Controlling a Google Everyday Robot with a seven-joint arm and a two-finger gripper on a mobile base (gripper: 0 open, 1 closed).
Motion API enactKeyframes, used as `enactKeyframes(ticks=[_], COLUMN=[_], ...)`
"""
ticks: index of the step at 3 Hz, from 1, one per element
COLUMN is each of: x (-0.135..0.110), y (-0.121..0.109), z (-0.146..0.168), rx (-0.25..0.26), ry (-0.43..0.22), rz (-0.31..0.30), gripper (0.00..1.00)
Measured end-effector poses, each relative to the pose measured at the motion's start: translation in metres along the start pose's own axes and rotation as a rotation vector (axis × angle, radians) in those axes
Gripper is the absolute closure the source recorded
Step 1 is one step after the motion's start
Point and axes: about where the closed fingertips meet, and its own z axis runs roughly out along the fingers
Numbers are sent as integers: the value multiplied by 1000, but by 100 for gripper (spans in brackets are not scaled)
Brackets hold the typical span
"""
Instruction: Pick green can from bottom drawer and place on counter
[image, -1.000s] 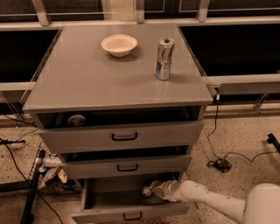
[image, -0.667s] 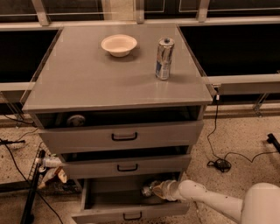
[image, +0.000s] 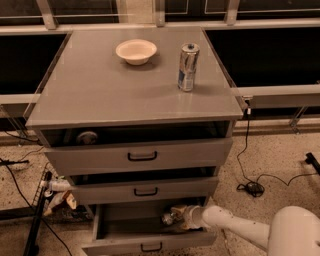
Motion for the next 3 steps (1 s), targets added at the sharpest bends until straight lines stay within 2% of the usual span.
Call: enactKeyframes(ticks=[3], x=[11], y=[1], z=[31], rx=[-41], ry=[-4], rz=[30], gripper=[43])
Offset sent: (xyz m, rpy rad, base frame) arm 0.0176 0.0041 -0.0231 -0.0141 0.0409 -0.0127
